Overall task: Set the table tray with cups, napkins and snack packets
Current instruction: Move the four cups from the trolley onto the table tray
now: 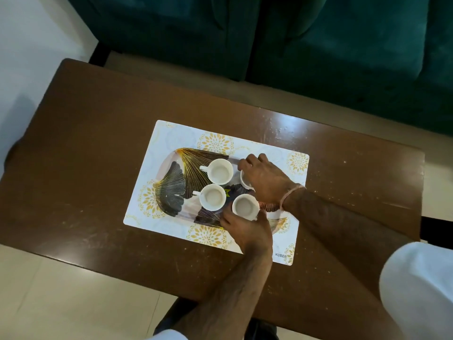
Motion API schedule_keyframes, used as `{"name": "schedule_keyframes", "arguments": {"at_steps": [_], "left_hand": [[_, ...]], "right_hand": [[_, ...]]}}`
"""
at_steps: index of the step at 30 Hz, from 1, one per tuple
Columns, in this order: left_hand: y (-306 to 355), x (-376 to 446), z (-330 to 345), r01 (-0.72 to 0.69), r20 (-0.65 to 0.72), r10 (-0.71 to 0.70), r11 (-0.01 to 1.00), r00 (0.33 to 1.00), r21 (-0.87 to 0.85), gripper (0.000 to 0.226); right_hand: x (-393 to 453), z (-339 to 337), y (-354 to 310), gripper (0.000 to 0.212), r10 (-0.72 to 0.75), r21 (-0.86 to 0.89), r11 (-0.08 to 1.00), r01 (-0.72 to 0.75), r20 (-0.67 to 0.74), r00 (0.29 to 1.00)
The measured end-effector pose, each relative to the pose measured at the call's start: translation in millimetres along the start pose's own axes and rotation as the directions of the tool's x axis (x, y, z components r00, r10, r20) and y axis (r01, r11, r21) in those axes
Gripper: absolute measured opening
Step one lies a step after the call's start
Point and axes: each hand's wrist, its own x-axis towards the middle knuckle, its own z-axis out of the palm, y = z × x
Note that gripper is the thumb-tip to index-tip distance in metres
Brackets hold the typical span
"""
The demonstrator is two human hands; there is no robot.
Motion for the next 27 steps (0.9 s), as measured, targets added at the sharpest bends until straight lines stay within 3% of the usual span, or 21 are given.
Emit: {"name": "schedule_keyframes", "arguments": {"at_steps": [5,10,15,22,25,27], "left_hand": [[7,3,2,0.082,-0.041,-0.088,0.987,0.995,-0.137,0.089],[12,8,4,0.172,-0.043,-0.187,0.957,0.981,-0.232,0.082],[10,11,3,0.241,-0.004,-0.254,0.926,0.967,-0.29,0.078],[10,19,-14,0.334,0.067,-0.339,0.839,0.938,-0.431,0.052],[12,27,-31,0.367,0.016,-0.398,0.829,0.917,-0.421,0.067],[12,34,-43,0.329,-0.023,-0.359,0.877,0.933,-0.349,0.073]], "right_hand": [[-3,0,7,0.09,-0.093,0.117,0.989,0.089,0.029,0.995],[-1,1,8,0.103,-0.085,0.297,0.951,0.079,0.006,0.996],[5,0,9,0.115,-0.079,0.35,0.934,0.073,0.002,0.997],[2,-2,13,0.111,-0.02,0.404,0.914,0.028,-0.025,0.999],[0,-9,14,0.108,0.035,0.414,0.909,-0.041,0.022,0.999],[-3,-17,14,0.103,0.079,0.419,0.904,-0.087,0.036,0.996]]}}
